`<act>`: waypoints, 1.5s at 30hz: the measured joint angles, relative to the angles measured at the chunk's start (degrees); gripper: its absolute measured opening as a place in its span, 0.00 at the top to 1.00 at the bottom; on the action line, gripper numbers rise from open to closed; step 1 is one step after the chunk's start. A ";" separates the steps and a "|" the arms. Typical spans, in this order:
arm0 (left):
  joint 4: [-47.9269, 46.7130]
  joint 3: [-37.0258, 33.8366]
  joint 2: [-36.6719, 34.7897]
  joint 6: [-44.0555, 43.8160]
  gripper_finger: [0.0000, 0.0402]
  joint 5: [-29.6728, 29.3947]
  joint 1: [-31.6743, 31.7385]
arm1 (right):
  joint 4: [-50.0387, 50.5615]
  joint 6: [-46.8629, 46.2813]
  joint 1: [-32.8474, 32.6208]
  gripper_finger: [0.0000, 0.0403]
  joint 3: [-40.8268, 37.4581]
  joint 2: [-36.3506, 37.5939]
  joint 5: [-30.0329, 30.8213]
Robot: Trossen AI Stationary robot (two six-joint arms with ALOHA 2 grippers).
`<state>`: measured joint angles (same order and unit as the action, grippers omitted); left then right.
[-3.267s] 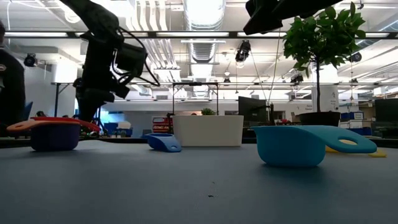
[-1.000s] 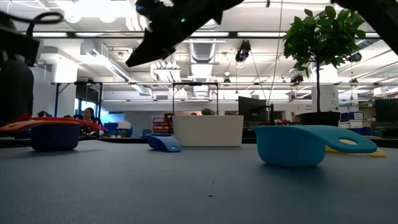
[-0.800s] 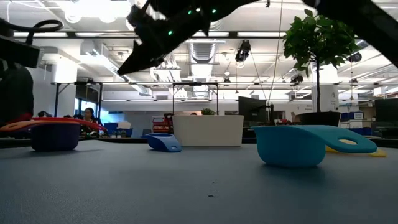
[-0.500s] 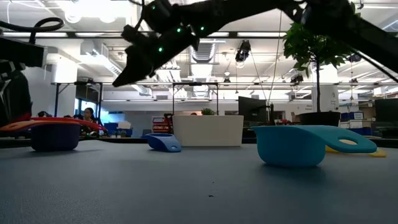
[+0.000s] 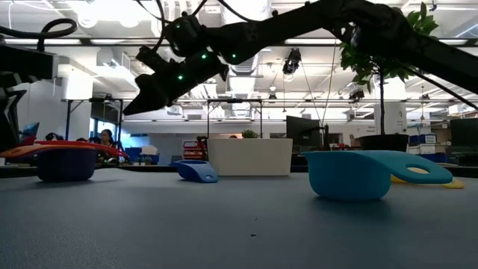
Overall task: Nest measuring cups in basket
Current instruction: Stack the red measuring cup on top of the orange measuring cup
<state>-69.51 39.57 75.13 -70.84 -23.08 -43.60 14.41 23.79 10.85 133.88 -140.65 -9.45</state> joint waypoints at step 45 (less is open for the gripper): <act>-3.47 -1.95 -0.13 -3.57 1.00 0.75 -4.41 | -11.32 -11.17 0.33 0.98 -1.22 -8.16 0.55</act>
<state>-72.98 37.62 75.00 -74.41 -22.33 -48.01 3.09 12.62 11.18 132.66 -148.81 -8.91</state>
